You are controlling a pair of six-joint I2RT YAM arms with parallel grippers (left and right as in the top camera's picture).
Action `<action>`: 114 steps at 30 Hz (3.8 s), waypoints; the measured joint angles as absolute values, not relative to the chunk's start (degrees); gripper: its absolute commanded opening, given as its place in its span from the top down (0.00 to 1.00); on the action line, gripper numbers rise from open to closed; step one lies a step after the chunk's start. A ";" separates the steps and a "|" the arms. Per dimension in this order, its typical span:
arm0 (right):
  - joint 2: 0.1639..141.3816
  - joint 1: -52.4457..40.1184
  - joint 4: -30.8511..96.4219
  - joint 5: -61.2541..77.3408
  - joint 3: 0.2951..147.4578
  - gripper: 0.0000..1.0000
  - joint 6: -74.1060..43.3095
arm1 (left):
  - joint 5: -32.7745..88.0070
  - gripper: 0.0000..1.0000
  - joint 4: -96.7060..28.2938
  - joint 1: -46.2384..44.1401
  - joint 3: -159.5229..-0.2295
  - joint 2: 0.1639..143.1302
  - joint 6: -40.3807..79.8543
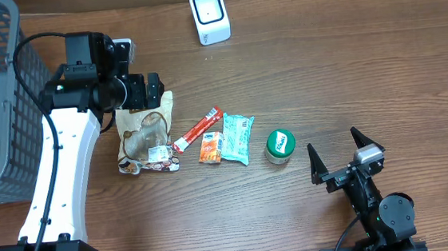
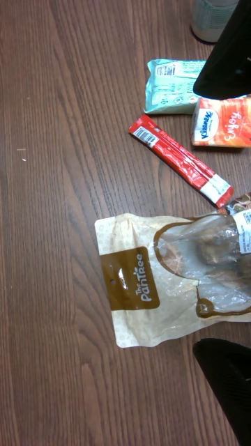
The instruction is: Scan the item barcode
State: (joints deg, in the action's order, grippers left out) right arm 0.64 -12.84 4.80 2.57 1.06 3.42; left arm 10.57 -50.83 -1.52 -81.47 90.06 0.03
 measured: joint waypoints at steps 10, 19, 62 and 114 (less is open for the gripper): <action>0.62 -12.84 4.82 0.32 1.06 0.00 3.53 | 10.57 0.00 -50.83 -1.52 -81.47 90.06 0.03; 0.62 -12.84 3.09 3.07 1.06 0.00 0.58 | 10.57 0.00 -50.83 -1.52 -81.47 90.06 0.03; 44.23 -12.84 30.50 21.87 48.90 0.00 -21.85 | 10.76 0.00 -50.85 -1.52 -81.47 90.08 0.03; 86.63 -24.64 70.59 2.00 81.71 0.02 -23.81 | 10.94 0.00 -50.83 -1.52 -81.47 90.13 0.03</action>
State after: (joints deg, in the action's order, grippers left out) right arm 86.63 -24.64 70.59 2.00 81.71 -23.81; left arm 10.94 -50.83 -1.52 -81.47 90.13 0.03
